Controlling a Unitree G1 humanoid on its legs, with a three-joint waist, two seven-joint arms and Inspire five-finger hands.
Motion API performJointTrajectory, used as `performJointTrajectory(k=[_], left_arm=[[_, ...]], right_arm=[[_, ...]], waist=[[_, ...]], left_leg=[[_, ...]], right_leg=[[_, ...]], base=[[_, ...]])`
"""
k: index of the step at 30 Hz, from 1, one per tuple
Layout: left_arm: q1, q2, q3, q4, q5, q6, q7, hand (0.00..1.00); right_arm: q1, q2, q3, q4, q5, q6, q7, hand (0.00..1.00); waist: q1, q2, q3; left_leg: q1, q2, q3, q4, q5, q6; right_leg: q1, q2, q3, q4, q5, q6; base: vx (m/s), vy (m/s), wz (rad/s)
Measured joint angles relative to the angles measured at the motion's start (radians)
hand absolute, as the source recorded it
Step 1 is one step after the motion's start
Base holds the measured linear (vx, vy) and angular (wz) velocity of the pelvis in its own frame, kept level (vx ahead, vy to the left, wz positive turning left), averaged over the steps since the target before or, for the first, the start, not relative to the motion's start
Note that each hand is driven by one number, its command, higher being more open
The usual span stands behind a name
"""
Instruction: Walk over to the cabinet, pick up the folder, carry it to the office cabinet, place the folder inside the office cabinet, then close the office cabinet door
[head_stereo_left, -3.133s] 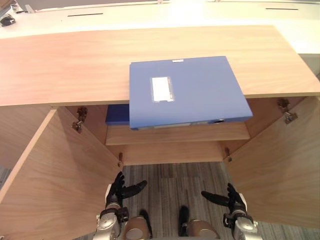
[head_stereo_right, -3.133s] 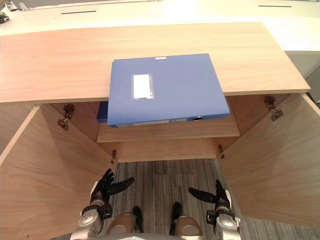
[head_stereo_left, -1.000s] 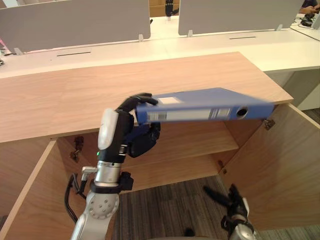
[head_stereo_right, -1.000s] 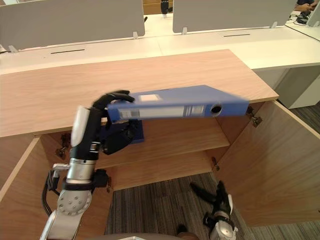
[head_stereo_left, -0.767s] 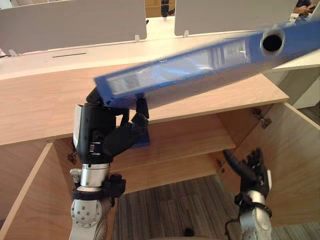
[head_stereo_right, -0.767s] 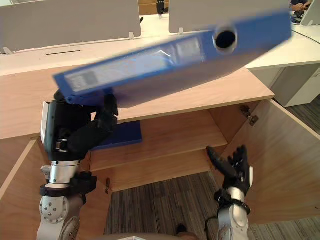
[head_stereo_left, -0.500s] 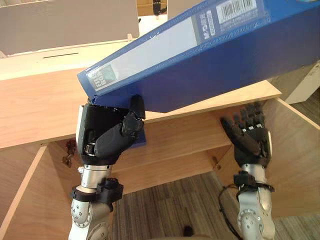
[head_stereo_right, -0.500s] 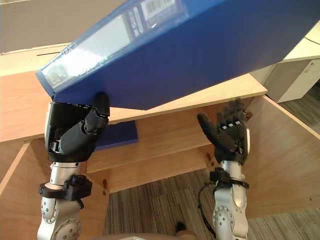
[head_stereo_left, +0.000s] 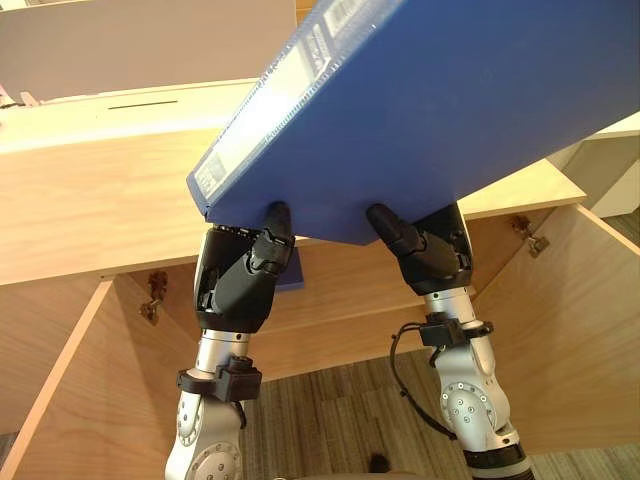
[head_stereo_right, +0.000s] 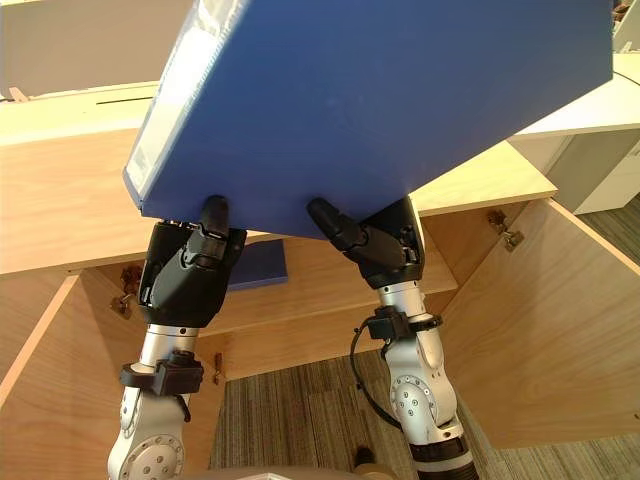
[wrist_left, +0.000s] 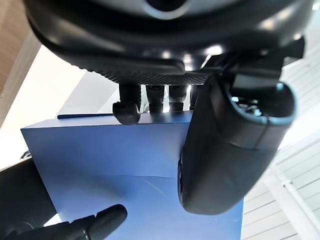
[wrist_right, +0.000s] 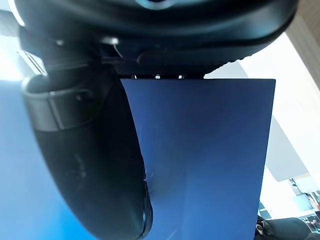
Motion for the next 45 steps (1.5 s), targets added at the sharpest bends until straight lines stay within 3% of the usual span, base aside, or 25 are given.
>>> performJointTrajectory(k=[10,11,16,21,26,32,37,39,45], left_arm=[[0.045,-0.035,0.015,0.118,-0.059,0.001,0.002,0.00],[0.049,-0.036,0.017,0.119,-0.039,0.002,-0.001,1.00],[0.077,-0.058,0.056,0.117,0.113,-0.001,0.010,1.00],[0.161,-0.115,0.207,0.117,0.309,-0.003,0.095,1.00],[0.218,-0.173,0.312,0.116,0.360,-0.021,0.140,1.00],[0.254,-0.183,0.318,0.141,0.414,-0.029,0.135,1.00],[0.224,-0.167,0.306,0.431,0.483,-0.021,0.128,1.00],[0.216,-0.167,0.304,0.592,0.527,0.016,0.128,1.00],[0.200,-0.138,0.318,0.879,0.679,0.047,0.141,1.00]], right_arm=[[-0.041,-0.030,0.019,0.039,-0.020,0.002,-0.029,0.00],[-0.041,-0.029,0.018,0.040,-0.021,0.003,-0.039,0.00],[-0.041,-0.003,-0.013,0.038,-0.064,0.003,-0.045,0.00],[-0.041,0.071,-0.111,-0.001,-0.104,-0.002,-0.056,0.00],[-0.040,0.085,-0.221,-0.058,-0.138,-0.054,-0.073,0.00],[-0.040,0.085,-0.293,-0.076,-0.154,-0.084,-0.105,0.00],[-0.040,0.071,-0.266,-0.076,-0.167,-0.084,-0.110,0.00],[-0.036,0.036,-0.214,-0.076,-0.170,-0.085,-0.105,0.00],[0.045,-0.072,-0.026,-0.072,-0.281,-0.071,-0.035,0.00]], waist=[[0.016,0.000,0.000],[0.019,0.000,0.000],[0.022,0.000,0.000],[0.027,0.000,0.000],[0.034,0.000,-0.001],[0.050,-0.002,-0.003],[0.050,-0.002,-0.003],[0.044,-0.003,-0.004],[0.046,-0.008,-0.006]], left_leg=[[-0.020,0.000,-0.040,0.002,0.002,0.003],[-0.024,0.000,-0.046,0.002,0.003,0.004],[-0.025,-0.002,-0.078,0.002,0.005,0.007],[-0.028,-0.005,-0.109,0.002,0.007,0.010],[-0.034,-0.014,-0.151,0.004,0.013,0.016],[-0.047,-0.025,-0.181,0.003,0.022,0.019],[-0.050,-0.024,-0.186,0.002,0.028,0.016],[-0.051,-0.023,-0.177,0.000,0.028,0.015],[-0.055,-0.020,-0.150,-0.007,0.030,0.012]], right_leg=[[0.000,-0.003,-0.037,0.000,0.000,0.000],[0.000,-0.004,-0.042,0.000,0.000,0.000],[0.011,-0.007,-0.064,0.000,0.000,0.000],[0.023,-0.012,-0.091,-0.001,-0.001,-0.001],[0.039,-0.022,-0.121,-0.001,-0.006,-0.005],[0.041,-0.033,-0.145,0.000,-0.017,-0.007],[0.040,-0.032,-0.153,-0.001,-0.019,-0.006],[0.035,-0.031,-0.145,-0.001,-0.020,-0.006],[0.014,-0.029,-0.123,-0.001,-0.020,-0.006]], base=[[-0.03,-0.034,0.12],[-0.02,-0.029,0.19],[-0.02,-0.026,0.18],[-0.04,-0.033,0.17],[-0.03,-0.023,0.27],[-0.04,-0.030,0.17],[-0.05,-0.044,0.01],[-0.06,-0.040,-0.11],[-0.04,-0.033,-0.13]])
